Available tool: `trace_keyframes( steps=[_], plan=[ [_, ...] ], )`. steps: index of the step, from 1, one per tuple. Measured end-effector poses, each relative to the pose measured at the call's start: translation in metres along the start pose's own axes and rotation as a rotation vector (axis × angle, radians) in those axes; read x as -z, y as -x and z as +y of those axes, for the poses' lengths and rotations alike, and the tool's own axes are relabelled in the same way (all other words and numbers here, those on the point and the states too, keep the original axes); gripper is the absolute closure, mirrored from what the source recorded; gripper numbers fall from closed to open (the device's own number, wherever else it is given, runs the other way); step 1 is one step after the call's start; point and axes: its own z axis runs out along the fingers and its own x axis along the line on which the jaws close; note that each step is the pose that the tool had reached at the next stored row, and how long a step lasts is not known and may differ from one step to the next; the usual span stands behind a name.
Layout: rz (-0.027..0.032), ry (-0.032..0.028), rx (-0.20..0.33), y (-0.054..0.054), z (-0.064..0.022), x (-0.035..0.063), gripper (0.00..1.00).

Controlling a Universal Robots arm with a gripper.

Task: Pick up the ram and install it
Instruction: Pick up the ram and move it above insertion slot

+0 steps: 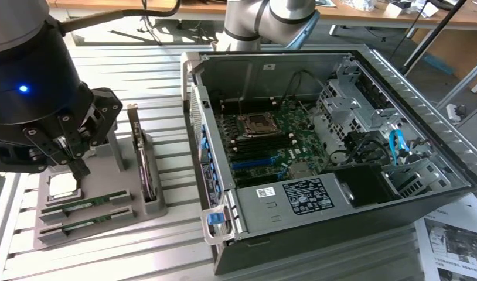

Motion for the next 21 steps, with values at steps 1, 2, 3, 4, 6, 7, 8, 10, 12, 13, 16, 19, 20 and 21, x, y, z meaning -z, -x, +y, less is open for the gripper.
trace_keyframes(
  steps=[1,2,3,4,6,7,8,10,12,13,16,19,20,21],
  plan=[
    [0.0009,0.0005,0.018,0.0000,0.0000,-0.0001,0.89],
    [0.0015,0.0009,0.033,0.0000,0.0000,-0.0002,0.89],
    [0.0032,0.0018,0.068,0.0000,0.0000,-0.0004,0.89],
    [0.0045,0.0025,0.094,0.0000,0.0000,-0.0005,0.89],
    [0.0064,0.0036,0.136,0.0000,0.0000,-0.0009,0.89],
    [0.0072,0.0040,0.151,0.0000,-0.0001,-0.0010,0.89],
    [0.0083,0.0045,0.173,0.0000,-0.0001,-0.0011,0.89],
    [0.0100,0.0055,0.211,-0.0001,-0.0001,-0.0014,0.89],
    [0.0118,0.0064,0.247,-0.0001,-0.0001,-0.0016,0.89],
    [0.0128,0.0070,0.270,-0.0001,-0.0001,-0.0017,0.89],
    [0.0172,0.0094,0.360,-0.0001,-0.0001,-0.0019,0.89],
    [0.0200,0.0111,0.423,-0.0001,-0.0001,-0.0020,0.89],
    [0.0208,0.0115,0.439,-0.0001,-0.0001,-0.0020,0.89],
    [0.0219,0.0122,0.464,-0.0001,-0.0001,-0.0020,0.89]
  ],
)
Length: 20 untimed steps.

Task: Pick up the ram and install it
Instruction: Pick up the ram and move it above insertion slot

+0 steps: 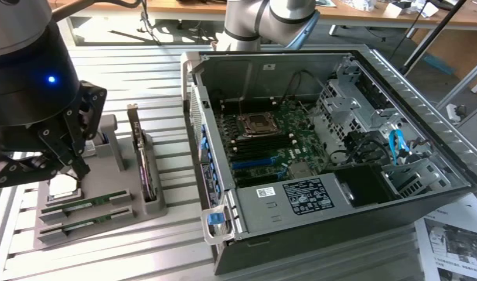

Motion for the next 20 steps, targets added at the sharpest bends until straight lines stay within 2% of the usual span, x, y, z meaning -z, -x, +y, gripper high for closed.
trace_keyframes(
  steps=[13,16,20],
  plan=[
    [0.0115,0.0067,0.249,0.0000,0.0000,-0.0006,0.89],
    [0.0174,0.0102,0.375,0.0000,-0.0001,-0.0010,0.89],
    [0.0218,0.0127,0.471,0.0000,-0.0001,-0.0015,0.89]
  ],
)
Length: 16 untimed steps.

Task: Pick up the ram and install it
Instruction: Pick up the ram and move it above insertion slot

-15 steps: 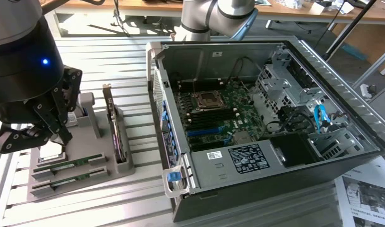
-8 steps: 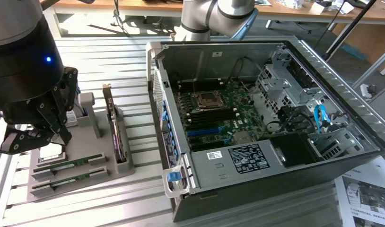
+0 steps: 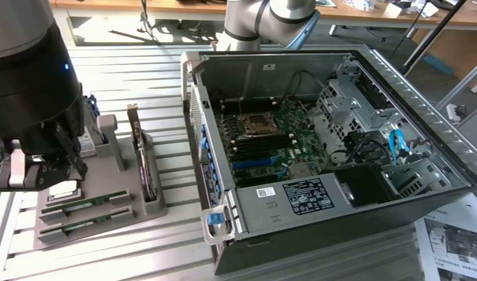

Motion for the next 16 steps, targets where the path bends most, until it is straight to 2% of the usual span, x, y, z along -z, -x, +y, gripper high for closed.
trace_keyframes(
  steps=[10,16],
  plan=[
    [0.0093,0.0055,0.199,0.0000,0.0000,-0.0008,0.89],
    [0.0098,0.0057,0.210,0.0000,-0.0001,-0.0008,0.89]
  ],
)
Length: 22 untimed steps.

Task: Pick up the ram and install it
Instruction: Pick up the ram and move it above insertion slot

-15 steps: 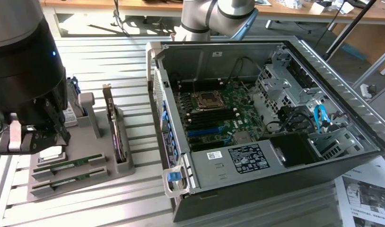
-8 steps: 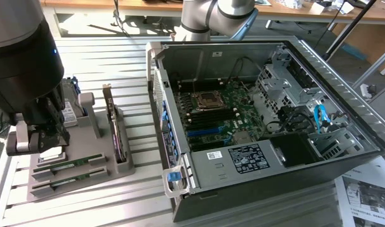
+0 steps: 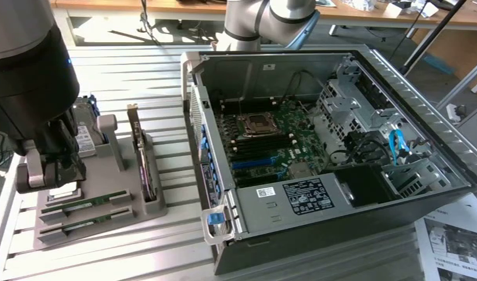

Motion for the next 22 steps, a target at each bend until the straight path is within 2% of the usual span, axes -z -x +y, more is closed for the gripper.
trace_keyframes(
  steps=[2,4,6,8,10,11,12,13,14,15,22],
  plan=[
    [-0.0001,0.0000,0.000,0.0000,0.0000,0.0000,0.89],
    [0.0000,0.0000,0.000,0.0000,0.0000,0.0000,0.77],
    [0.0000,0.0000,0.000,0.0000,0.0000,0.0000,0.77],
    [-0.0001,0.0000,0.000,0.0000,0.0000,0.0000,0.64],
    [0.0003,-0.0004,0.001,0.0000,0.0000,0.0000,0.64],
    [0.0058,-0.0167,0.001,0.0001,0.0013,-0.0007,0.64],
    [0.0152,-0.0420,0.001,0.0005,0.0035,-0.0013,0.64],
    [0.0200,-0.0570,0.001,0.0007,0.0044,-0.0017,0.64],
    [0.0210,-0.0631,0.001,0.0007,0.0048,-0.0018,0.64],
    [0.0210,-0.0649,0.001,0.0007,0.0048,-0.0018,0.64],
    [0.0209,-0.0650,0.001,0.0007,0.0049,-0.0019,0.64]
  ],
)
